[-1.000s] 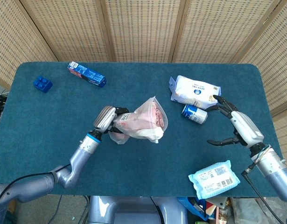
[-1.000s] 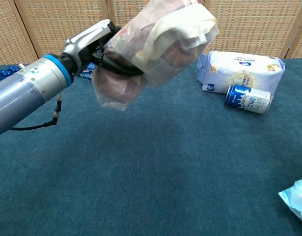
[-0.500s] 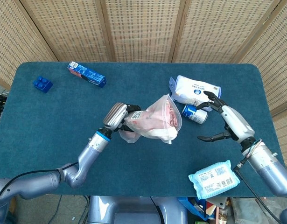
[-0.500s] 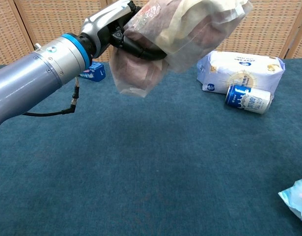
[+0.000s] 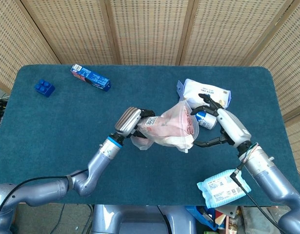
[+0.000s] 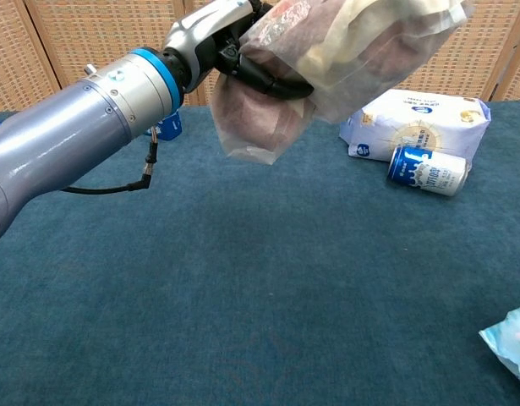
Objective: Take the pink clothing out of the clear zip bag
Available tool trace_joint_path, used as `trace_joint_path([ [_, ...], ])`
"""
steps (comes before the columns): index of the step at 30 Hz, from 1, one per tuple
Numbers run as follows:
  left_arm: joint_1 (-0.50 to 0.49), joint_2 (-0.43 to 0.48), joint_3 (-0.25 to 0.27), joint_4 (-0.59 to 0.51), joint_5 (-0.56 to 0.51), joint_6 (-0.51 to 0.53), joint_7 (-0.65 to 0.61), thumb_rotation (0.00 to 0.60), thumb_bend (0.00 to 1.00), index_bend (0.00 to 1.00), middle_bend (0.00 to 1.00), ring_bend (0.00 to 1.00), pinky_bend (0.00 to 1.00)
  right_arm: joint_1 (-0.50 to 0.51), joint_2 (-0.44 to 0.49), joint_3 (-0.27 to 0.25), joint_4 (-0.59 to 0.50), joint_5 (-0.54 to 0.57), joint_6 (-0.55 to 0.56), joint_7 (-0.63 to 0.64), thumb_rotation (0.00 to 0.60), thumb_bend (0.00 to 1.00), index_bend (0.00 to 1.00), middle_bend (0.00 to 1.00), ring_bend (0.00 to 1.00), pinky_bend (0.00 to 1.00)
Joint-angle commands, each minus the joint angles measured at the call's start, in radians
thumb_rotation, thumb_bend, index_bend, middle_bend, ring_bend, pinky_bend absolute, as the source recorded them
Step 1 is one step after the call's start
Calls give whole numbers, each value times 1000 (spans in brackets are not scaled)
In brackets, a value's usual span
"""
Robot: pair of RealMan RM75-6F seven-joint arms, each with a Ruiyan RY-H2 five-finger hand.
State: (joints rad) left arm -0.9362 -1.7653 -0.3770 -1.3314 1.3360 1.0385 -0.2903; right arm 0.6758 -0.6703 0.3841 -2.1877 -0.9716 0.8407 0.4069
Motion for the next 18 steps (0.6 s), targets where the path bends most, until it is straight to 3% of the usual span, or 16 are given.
trace_joint_path([
  [1,-7,-10,-1,1,-10,-2,7,600,245,720,699,631,625,26,-30,2,-1,14,-3,-37,600,0,320,0,0,0],
  [18,-10,-27,1,25,-27,4,-17,600,245,721,700,631,626,100,-108,-19,15,91,-16,-172,600,0,306,0,0,0],
])
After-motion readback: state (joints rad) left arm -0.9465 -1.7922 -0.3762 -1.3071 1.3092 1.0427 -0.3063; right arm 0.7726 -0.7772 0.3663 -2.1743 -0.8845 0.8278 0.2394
